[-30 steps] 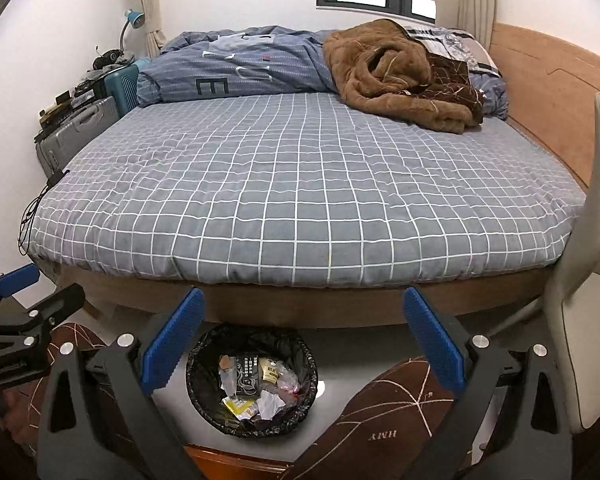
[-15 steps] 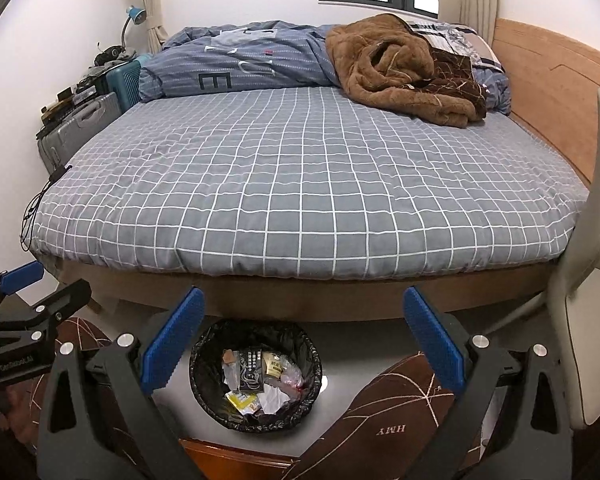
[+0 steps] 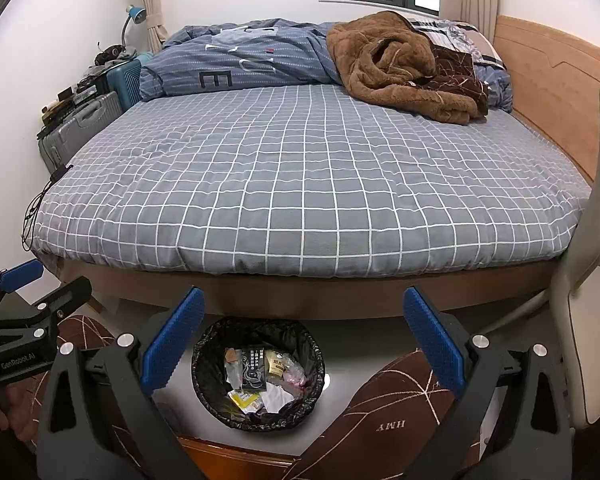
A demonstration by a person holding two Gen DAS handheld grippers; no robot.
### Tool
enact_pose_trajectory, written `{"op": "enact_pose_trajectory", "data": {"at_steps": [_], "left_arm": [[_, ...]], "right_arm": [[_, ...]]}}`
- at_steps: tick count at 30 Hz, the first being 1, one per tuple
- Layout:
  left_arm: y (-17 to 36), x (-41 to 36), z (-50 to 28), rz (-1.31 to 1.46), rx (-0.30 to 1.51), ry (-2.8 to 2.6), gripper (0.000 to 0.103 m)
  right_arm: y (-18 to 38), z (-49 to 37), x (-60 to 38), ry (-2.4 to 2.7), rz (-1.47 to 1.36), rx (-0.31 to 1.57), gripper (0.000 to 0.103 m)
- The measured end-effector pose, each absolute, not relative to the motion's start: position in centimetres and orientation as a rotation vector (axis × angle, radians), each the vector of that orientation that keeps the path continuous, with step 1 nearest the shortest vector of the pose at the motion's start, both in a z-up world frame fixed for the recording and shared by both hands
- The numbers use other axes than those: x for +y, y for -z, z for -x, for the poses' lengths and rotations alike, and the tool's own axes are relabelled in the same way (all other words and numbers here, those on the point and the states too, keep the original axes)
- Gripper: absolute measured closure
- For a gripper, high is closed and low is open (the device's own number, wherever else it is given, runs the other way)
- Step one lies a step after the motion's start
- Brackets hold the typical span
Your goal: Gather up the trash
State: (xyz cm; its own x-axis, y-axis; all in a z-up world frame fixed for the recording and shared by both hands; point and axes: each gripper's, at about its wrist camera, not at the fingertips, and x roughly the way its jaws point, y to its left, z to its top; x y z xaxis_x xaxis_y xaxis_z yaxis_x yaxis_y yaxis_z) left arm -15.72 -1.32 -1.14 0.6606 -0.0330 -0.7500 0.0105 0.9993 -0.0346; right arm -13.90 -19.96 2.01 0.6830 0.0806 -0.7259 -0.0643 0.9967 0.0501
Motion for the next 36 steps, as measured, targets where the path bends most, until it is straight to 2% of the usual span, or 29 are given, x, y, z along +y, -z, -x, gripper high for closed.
{"op": "enact_pose_trajectory", "data": {"at_steps": [36], "left_arm": [[1.0, -2.2, 15.7, -0.022, 0.828, 0.000, 0.006]], "right_arm": [[-1.9, 14.0, -19.2, -0.091, -0.025, 0.817, 0.007]]}}
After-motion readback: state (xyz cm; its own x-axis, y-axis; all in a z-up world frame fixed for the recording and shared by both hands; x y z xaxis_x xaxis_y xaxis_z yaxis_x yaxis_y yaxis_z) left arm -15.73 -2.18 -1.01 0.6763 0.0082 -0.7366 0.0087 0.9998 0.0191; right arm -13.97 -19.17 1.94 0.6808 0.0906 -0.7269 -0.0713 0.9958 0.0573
